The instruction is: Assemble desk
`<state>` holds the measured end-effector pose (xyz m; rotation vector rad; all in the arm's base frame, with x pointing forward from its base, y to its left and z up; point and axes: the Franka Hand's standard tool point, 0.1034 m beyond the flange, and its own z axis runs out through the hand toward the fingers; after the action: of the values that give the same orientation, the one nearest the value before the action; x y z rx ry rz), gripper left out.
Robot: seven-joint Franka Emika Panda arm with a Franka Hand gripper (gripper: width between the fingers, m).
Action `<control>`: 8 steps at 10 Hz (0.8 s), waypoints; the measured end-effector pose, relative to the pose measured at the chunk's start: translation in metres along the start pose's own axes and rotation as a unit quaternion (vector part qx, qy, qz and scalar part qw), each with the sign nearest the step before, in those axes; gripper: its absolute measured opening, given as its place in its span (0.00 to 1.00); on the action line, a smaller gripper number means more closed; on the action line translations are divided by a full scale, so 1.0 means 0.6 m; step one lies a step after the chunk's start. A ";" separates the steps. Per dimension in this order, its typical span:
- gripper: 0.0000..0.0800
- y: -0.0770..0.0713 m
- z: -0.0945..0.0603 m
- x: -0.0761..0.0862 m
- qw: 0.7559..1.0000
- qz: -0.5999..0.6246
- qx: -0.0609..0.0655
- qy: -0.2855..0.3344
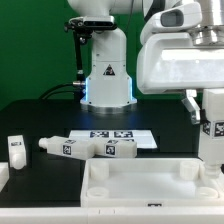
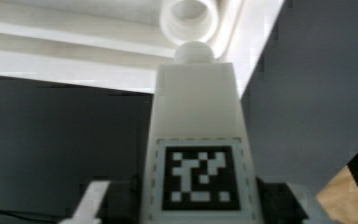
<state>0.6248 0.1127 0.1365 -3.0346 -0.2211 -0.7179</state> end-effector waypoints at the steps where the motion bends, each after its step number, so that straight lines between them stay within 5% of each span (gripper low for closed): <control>1: 0.36 0.005 0.004 -0.003 1.000 -0.003 -0.002 0.001; 3: 0.36 0.026 0.026 -0.022 1.000 -0.011 -0.008 0.004; 8: 0.36 0.012 0.036 -0.027 1.000 -0.016 -0.005 -0.009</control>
Offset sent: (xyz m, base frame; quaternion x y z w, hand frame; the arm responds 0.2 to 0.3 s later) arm 0.0012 0.0030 -0.0099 -0.0093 0.0057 0.0015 0.9999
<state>0.6212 0.1043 0.1105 -3.0546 -0.2688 -0.6966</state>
